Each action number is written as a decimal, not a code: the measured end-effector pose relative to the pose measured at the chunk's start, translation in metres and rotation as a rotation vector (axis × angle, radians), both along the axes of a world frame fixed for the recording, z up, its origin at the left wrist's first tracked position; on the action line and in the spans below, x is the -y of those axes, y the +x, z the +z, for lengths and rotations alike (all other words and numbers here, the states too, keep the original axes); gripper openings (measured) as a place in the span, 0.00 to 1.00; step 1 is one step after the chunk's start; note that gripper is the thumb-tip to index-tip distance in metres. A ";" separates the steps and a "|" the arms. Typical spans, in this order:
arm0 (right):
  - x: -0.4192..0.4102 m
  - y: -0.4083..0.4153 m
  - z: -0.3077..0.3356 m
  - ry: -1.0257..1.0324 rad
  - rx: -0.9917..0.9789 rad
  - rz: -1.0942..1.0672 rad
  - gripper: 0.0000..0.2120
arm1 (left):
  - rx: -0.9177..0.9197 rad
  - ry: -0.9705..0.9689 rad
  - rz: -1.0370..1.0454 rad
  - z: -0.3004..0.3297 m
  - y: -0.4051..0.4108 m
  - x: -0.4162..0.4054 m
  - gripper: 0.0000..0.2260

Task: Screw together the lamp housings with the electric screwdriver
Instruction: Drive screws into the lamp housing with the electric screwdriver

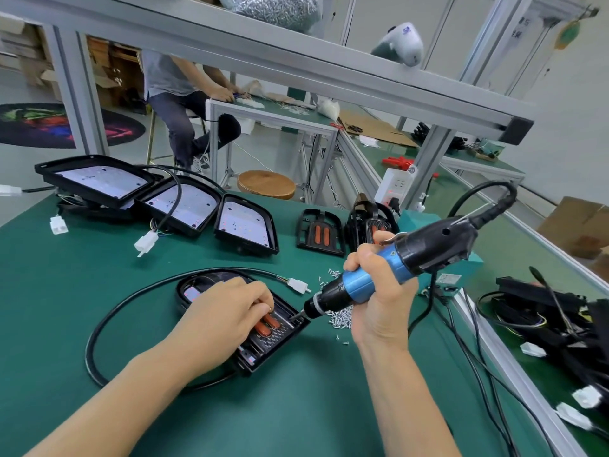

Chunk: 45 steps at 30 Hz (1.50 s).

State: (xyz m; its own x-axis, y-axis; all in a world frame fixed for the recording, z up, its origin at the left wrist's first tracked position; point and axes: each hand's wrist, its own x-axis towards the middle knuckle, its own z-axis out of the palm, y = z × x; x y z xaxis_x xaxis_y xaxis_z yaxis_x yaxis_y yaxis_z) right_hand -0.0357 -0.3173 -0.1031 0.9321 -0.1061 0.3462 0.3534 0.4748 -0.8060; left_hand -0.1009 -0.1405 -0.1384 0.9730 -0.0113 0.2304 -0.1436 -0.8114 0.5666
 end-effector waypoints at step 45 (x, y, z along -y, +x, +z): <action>0.090 -0.037 -0.007 0.328 -0.100 -0.317 0.12 | -0.293 0.696 -0.278 -0.006 0.099 0.087 0.07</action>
